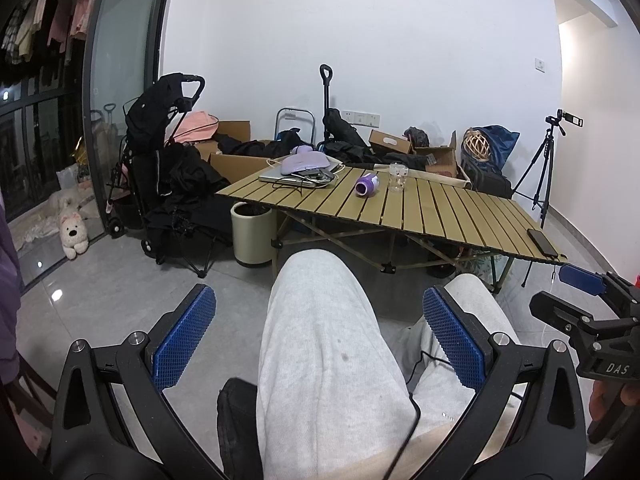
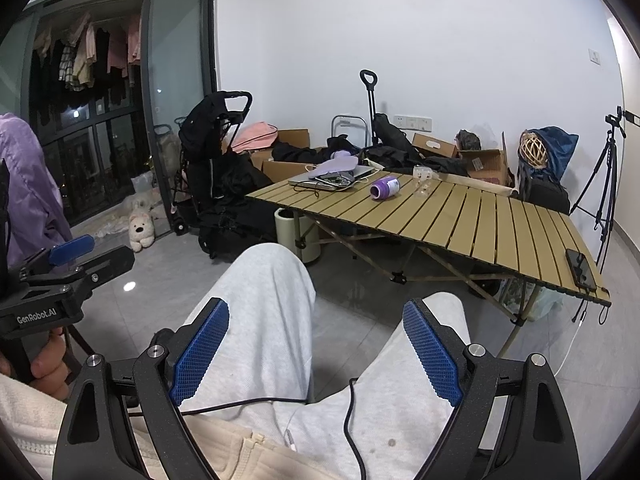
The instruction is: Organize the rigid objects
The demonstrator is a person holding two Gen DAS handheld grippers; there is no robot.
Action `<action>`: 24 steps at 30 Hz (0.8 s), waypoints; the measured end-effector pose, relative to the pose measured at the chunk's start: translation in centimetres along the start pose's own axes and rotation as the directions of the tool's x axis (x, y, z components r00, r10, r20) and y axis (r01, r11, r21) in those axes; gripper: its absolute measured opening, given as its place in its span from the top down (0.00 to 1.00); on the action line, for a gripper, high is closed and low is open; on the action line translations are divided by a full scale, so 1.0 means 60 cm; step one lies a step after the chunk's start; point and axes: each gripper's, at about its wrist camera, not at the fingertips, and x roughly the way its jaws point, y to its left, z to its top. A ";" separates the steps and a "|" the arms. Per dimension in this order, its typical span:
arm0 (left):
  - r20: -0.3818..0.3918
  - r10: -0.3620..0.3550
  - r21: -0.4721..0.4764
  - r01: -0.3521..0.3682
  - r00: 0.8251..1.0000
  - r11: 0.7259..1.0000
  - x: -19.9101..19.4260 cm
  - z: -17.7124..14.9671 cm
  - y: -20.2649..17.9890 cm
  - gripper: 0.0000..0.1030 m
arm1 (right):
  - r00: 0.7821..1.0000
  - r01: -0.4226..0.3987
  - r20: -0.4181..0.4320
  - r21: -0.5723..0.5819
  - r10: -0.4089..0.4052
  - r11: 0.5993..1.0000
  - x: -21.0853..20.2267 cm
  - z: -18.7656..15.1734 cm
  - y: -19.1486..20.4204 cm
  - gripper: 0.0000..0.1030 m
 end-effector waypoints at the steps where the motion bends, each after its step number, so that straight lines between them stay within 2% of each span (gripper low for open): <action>1: 0.009 0.009 0.013 -0.010 1.000 1.000 0.007 0.006 0.000 0.00 | 1.000 0.014 0.003 -0.007 -0.014 1.000 0.002 0.002 -0.001 0.10; 6: 0.071 0.051 0.076 -0.056 0.996 0.996 0.060 0.047 -0.001 0.00 | 0.998 0.063 0.017 -0.063 -0.062 0.996 0.035 0.027 -0.014 0.10; 8: 0.086 0.053 0.099 -0.061 0.995 0.993 0.094 0.067 -0.005 0.00 | 0.999 0.039 0.025 -0.073 -0.037 0.997 0.069 0.047 -0.030 0.10; 11: 0.102 0.039 0.147 -0.053 0.994 0.988 0.153 0.098 -0.017 0.00 | 1.000 -0.011 -0.023 -0.043 0.010 0.999 0.145 0.082 -0.057 0.10; 15: 0.005 -0.008 0.153 0.007 1.000 0.988 0.277 0.145 -0.031 0.00 | 0.998 -0.028 -0.054 -0.035 0.026 0.999 0.250 0.132 -0.093 0.10; 18: -0.046 -0.005 0.133 0.011 0.999 0.991 0.355 0.165 -0.038 0.00 | 0.997 -0.041 -0.067 0.001 0.041 0.999 0.329 0.162 -0.133 0.10; 21: -0.100 -0.036 0.068 0.043 0.994 0.997 0.442 0.192 -0.033 0.00 | 0.995 -0.070 -0.068 0.077 0.075 0.995 0.392 0.180 -0.176 0.10; 24: -0.125 -0.068 0.018 0.071 0.990 0.997 0.521 0.217 -0.031 0.00 | 0.996 -0.058 -0.057 0.130 0.065 0.990 0.457 0.211 -0.222 0.10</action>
